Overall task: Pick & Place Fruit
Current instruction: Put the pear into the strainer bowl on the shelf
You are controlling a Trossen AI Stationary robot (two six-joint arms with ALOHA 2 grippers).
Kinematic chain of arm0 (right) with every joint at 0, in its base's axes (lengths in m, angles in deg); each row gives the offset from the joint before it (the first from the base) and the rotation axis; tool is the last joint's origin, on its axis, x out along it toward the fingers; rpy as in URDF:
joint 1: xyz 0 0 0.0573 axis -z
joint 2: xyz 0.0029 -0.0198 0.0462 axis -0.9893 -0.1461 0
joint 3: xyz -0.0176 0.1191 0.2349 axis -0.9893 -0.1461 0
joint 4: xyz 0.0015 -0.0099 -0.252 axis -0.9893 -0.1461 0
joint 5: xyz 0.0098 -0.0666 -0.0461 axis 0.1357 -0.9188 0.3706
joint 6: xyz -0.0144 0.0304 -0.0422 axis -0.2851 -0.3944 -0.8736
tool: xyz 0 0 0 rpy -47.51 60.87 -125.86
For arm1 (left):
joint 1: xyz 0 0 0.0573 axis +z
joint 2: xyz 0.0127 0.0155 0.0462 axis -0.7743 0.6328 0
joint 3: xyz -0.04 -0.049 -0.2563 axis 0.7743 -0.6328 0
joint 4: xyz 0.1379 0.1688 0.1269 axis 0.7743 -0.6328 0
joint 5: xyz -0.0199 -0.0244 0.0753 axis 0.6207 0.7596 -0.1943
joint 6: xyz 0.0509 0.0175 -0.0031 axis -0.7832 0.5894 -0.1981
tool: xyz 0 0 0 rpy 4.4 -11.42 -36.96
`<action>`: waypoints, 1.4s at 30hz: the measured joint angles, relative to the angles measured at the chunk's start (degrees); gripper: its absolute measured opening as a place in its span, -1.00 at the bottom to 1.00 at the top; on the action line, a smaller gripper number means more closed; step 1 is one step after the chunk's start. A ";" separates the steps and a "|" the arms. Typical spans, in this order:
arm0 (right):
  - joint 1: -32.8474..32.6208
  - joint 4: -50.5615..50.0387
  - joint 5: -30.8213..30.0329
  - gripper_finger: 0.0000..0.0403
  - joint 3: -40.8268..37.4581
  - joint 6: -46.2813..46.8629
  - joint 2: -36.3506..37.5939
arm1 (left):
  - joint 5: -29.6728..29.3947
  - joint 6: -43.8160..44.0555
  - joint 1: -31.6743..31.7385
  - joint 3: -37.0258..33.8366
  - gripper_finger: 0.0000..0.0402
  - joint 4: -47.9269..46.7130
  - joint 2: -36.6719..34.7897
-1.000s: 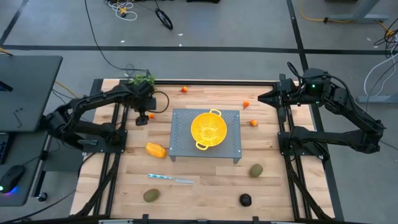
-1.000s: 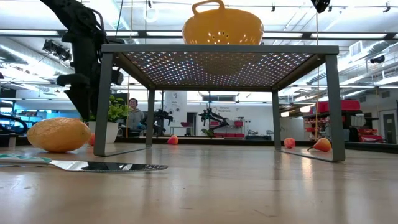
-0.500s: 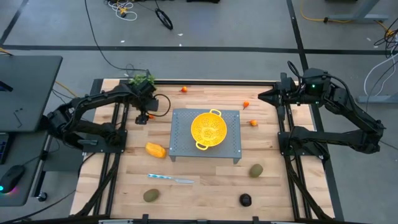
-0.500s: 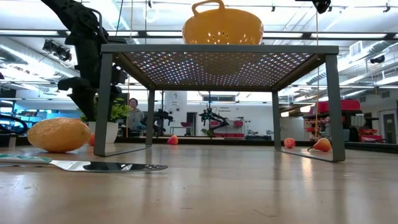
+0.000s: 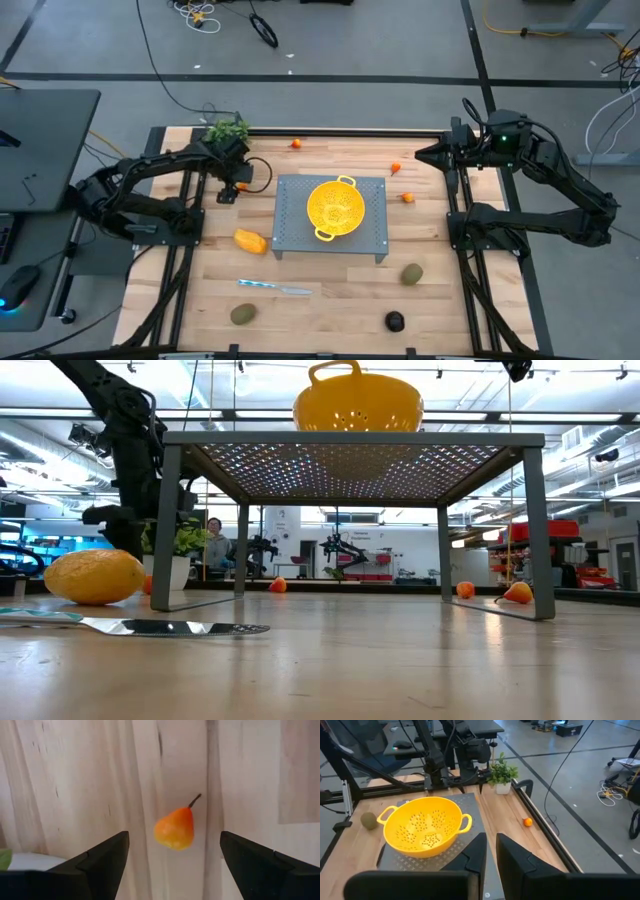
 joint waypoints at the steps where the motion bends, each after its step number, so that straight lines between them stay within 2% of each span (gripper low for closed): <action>1: 0.03 0.00 -0.56 -0.76 0.00 -0.01 0.00 | 0.15 -0.38 0.00 -0.36 0.59 0.51 0.00; 8: 0.01 0.00 -0.90 -0.76 0.00 0.01 0.00 | 0.19 0.75 0.00 -2.61 0.59 2.98 0.00; 24: 0.03 0.00 -0.93 -0.76 0.00 -0.05 0.00 | 1.84 2.40 0.02 -2.72 0.59 4.93 0.06; 28: 0.03 0.00 -0.94 -0.76 0.00 -0.08 0.00 | 2.77 4.17 0.02 -2.72 0.59 4.67 2.62; 33: 0.03 0.00 -0.93 -0.76 0.00 -0.08 0.00 | 0.34 6.15 -0.72 -2.64 0.59 5.44 6.61; 42: 0.03 -0.02 -0.94 -0.76 0.00 -0.08 0.00 | -1.74 5.89 -0.94 -2.59 0.59 5.31 6.40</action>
